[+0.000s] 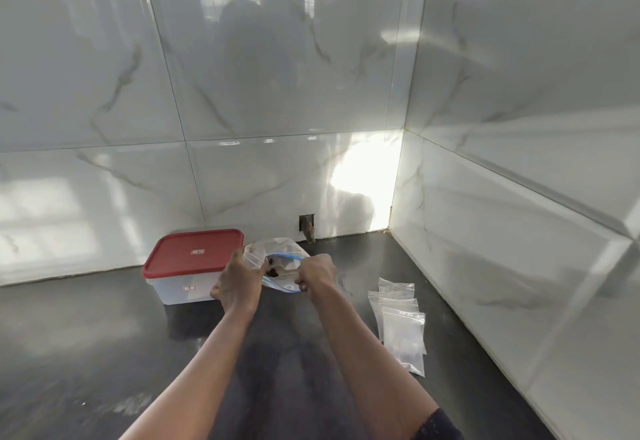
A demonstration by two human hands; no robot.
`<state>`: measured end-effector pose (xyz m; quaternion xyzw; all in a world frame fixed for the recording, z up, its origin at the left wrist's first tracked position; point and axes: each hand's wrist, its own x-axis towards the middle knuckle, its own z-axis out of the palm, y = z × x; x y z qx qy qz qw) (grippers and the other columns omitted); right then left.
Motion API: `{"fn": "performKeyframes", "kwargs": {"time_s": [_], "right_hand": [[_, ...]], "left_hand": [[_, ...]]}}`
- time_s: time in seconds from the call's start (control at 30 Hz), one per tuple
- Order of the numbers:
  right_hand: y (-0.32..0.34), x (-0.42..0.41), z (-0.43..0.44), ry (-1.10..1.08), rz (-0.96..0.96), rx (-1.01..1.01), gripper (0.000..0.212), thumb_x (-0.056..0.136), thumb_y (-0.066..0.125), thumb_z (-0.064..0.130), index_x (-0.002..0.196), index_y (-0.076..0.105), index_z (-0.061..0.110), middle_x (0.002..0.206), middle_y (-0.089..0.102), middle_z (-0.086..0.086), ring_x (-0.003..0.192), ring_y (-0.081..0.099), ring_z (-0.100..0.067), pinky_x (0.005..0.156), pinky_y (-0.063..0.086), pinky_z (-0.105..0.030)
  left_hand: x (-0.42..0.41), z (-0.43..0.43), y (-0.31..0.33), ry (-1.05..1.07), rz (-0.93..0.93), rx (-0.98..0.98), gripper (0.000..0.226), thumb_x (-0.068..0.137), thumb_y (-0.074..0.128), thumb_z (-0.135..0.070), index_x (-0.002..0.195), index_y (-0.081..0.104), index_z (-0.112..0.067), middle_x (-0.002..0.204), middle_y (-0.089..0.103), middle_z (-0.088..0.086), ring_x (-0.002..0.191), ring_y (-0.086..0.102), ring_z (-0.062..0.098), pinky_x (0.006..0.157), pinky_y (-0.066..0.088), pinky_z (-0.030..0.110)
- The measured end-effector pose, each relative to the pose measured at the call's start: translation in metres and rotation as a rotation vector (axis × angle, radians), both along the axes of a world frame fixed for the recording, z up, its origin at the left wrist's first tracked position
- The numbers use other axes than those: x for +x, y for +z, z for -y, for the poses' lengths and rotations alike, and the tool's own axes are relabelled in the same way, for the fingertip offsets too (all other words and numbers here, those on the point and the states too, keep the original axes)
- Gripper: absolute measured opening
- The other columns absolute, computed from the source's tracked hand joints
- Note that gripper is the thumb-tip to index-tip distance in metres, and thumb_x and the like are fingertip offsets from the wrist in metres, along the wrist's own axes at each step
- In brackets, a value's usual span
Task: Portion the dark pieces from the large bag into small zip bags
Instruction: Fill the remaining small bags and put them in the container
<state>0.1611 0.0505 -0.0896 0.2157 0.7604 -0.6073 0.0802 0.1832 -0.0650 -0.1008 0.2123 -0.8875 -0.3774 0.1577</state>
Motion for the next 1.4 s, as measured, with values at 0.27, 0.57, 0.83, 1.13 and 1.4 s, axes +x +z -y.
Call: {"fn": "performKeyframes", "kwargs": {"time_s": [0.27,0.57,0.83,1.13,1.4], "right_hand": [[0.046,0.011,-0.053,0.062,-0.019,-0.09,0.028,0.083,0.03,-0.01,0.067,0.052,-0.003,0.032,0.045,-0.007,0.021,0.034,-0.01,0.03,0.021,-0.008],[0.082,0.022,-0.087,0.127,-0.136,-0.135,0.03,0.086,0.038,-0.012,0.064,0.056,-0.002,0.054,0.046,-0.011,0.035,0.033,-0.011,0.032,0.021,-0.012],[0.071,0.021,-0.046,0.232,-0.358,0.22,0.038,0.082,0.045,-0.006,0.058,0.062,0.019,0.059,0.055,-0.007,0.048,0.046,-0.014,0.048,0.039,-0.021],[0.073,0.026,-0.031,0.384,-0.487,0.463,0.032,0.087,0.047,0.0,0.103,0.074,0.007,0.083,0.062,-0.007,0.082,0.06,-0.021,0.077,0.051,-0.027],[0.063,0.019,-0.044,0.199,-0.482,0.353,0.034,0.084,0.046,-0.002,0.098,0.075,0.008,0.073,0.062,-0.009,0.07,0.056,-0.02,0.065,0.043,-0.024]], "left_hand": [[-0.003,-0.004,0.002,0.01,-0.03,0.044,0.054,0.081,0.065,-0.041,0.126,0.049,-0.018,0.113,0.063,0.013,0.108,0.055,0.036,0.091,0.033,0.045],[-0.002,-0.011,-0.004,-0.018,-0.027,0.044,0.045,0.083,0.064,-0.036,0.123,0.051,-0.019,0.112,0.064,0.009,0.109,0.055,0.032,0.094,0.032,0.047],[0.002,-0.018,-0.003,-0.029,-0.017,0.019,0.045,0.082,0.065,-0.036,0.123,0.051,-0.022,0.11,0.065,0.006,0.106,0.056,0.031,0.094,0.033,0.047],[0.002,-0.012,-0.002,-0.011,-0.003,0.014,0.043,0.083,0.063,-0.034,0.122,0.05,-0.021,0.111,0.064,0.005,0.108,0.056,0.029,0.095,0.033,0.047],[0.0,-0.006,-0.01,-0.012,-0.01,0.03,0.038,0.084,0.061,-0.034,0.12,0.051,-0.023,0.108,0.064,0.005,0.106,0.056,0.029,0.094,0.031,0.045]]}}
